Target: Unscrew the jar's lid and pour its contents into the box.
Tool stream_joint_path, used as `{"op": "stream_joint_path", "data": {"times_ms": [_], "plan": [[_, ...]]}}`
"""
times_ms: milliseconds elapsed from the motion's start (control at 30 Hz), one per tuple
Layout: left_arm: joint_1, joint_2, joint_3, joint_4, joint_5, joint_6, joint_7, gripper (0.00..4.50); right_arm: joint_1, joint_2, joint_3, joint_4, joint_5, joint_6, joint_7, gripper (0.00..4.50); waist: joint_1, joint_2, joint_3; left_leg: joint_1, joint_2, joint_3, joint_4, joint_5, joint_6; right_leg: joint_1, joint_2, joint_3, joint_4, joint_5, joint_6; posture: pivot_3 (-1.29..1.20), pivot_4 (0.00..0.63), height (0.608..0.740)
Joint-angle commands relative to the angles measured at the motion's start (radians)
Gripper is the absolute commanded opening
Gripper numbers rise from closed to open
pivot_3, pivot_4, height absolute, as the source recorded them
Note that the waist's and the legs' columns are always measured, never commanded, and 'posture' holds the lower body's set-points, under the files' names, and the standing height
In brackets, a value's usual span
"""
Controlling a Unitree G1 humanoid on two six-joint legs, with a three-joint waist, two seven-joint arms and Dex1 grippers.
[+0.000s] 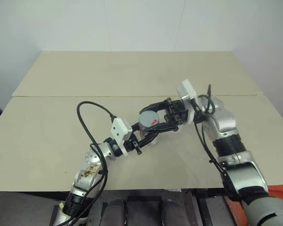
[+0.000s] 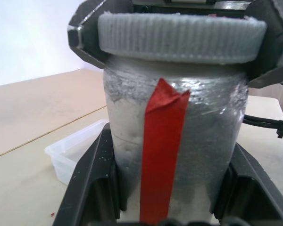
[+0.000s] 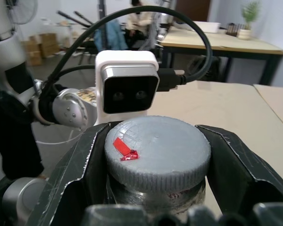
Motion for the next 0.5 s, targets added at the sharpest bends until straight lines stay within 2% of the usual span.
{"op": "stream_joint_path", "data": {"times_ms": [33, 100, 267, 500], "plan": [[-0.018, -0.006, 0.027, -0.031, -0.009, -0.051, 0.005, 1.93, -0.036, -0.03, 0.032, 0.061, 0.036, -0.07, 0.059, 2.88, 0.0, 0.0, 0.0, 0.0, 0.0, 0.0, 0.0, 0.0, 0.0, 0.0, 0.0, 0.0, 0.0, 0.0, 0.0, 0.0, 0.15, 0.74], [-0.018, -0.006, 0.027, -0.028, -0.004, -0.057, 0.006, 1.93, -0.05, -0.038, 0.054, 0.083, 0.063, -0.062, 0.059, 2.88, 0.0, 0.0, 0.0, 0.0, 0.0, 0.0, 0.0, 0.0, 0.0, 0.0, 0.0, 0.0, 0.0, 0.0, 0.0, 0.0, 0.15, 0.74], [-0.017, -0.011, 0.026, -0.02, 0.004, -0.066, 0.012, 1.93, -0.048, -0.037, 0.032, 0.091, 0.082, -0.074, 0.059, 4.42, 0.002, 0.0, 0.0, 0.0, 0.0, 0.0, 0.0, 0.0, 0.0, 0.0, 0.0, 0.0, 0.0, 0.0, 0.0, 0.0, 0.15, 0.74], [-0.017, -0.034, 0.02, 0.008, 0.042, -0.093, 0.048, 1.93, 0.078, -0.05, -0.085, -0.1, 0.041, -0.115, -0.061, 4.47, 0.007, 0.0, 0.0, -0.001, 0.0, 0.0, 0.0, 0.0, 0.0, -0.001, 0.0, 0.0, 0.0, 0.0, 0.0, 0.0, 0.15, 0.74]]}}
